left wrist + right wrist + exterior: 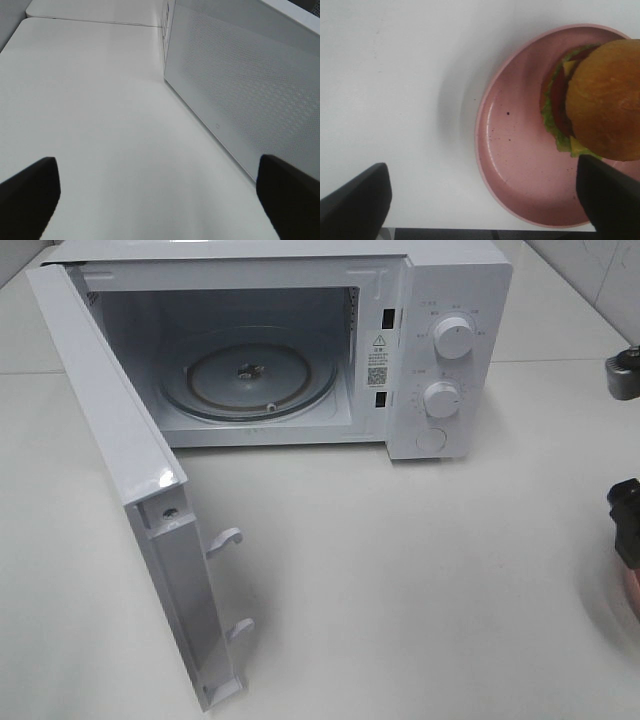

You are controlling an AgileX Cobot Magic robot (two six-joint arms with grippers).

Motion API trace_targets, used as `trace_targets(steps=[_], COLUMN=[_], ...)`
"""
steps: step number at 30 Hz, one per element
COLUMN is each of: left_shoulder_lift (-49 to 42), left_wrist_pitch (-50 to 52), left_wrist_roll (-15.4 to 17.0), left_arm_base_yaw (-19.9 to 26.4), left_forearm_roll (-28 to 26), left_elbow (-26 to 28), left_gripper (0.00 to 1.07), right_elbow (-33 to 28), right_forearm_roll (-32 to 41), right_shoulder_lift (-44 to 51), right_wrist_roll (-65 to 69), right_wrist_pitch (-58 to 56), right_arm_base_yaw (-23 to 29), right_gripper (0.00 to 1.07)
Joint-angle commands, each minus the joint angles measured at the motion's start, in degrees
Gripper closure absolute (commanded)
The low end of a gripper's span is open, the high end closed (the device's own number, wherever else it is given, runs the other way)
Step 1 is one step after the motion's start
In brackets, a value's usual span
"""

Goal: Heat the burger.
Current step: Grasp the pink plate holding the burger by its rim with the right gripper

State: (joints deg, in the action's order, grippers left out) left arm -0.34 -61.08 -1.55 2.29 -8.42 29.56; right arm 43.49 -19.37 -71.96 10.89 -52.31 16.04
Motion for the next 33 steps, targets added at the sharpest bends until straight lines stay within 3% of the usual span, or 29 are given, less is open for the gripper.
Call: trace_targets(steps=[1, 15, 22, 33], left_shoulder_lift=[-0.6, -0.6, -0.6, -0.6], left_wrist_pitch=[-0.1, -0.1, -0.1, -0.1], left_wrist_roll=[0.1, 0.1, 0.1, 0.1], left_arm_base_yaw=[0.3, 0.3, 0.3, 0.3], left_forearm_roll=[0.1, 0.1, 0.1, 0.1], left_elbow=[-0.1, -0.1, -0.1, -0.1], left_gripper=[0.07, 0.07, 0.07, 0.07], right_elbow=[0.2, -3.8, -7.6, -8.2], right_forearm_roll=[-0.3, -0.2, 0.3, -1.0], right_shoulder_lift=[0.1, 0.0, -4.7, -13.2], right_wrist_roll=[-0.2, -0.2, 1.1, 2.8], right_wrist_pitch=[1.3, 6.2, 11.5, 16.1], right_arm_base_yaw=[-2.5, -5.4, -5.4, -6.5], right_gripper=[0.14, 0.24, 0.26, 0.26])
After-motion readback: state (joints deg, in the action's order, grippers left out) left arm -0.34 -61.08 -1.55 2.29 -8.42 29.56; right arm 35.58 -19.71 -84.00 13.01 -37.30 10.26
